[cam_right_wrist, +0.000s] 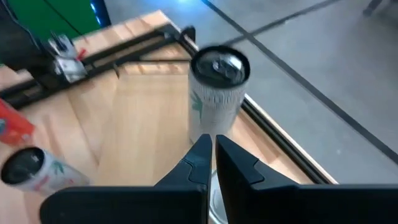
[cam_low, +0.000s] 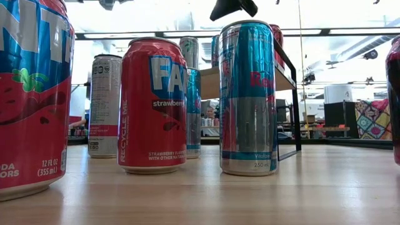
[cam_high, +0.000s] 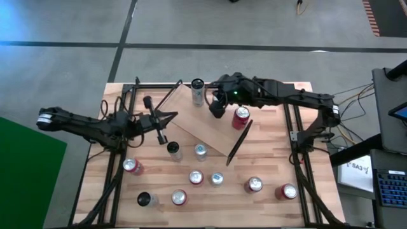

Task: Place canned beverage on shelf
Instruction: Adjust the silver/blue soda can on the shelf

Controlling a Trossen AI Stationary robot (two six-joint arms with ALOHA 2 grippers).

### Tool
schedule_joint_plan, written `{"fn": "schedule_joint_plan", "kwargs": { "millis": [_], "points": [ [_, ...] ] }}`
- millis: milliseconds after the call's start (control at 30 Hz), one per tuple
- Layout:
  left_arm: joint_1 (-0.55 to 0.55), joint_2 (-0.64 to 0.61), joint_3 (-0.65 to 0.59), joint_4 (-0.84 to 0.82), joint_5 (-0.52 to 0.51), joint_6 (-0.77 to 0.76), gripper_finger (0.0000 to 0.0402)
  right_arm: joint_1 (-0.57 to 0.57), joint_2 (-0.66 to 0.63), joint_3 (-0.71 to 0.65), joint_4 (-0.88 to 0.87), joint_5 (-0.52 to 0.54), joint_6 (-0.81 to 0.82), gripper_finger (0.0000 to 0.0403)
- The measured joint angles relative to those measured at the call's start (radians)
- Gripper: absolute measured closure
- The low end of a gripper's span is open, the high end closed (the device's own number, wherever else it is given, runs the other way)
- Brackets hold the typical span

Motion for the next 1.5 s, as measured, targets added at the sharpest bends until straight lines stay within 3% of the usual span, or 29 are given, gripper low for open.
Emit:
{"fn": "schedule_joint_plan", "kwargs": {
  "millis": [400,1500],
  "points": [
    [0.0,-0.01,0.0,-0.001,0.0,0.0,0.0402,0.001,0.077,0.077,-0.236,0.042,0.001,0.039],
    [0.0,-0.01,0.0,0.0,0.001,0.008,0.0402,0.006,0.079,0.079,-0.29,0.04,0.182,0.039]
  ]
}}
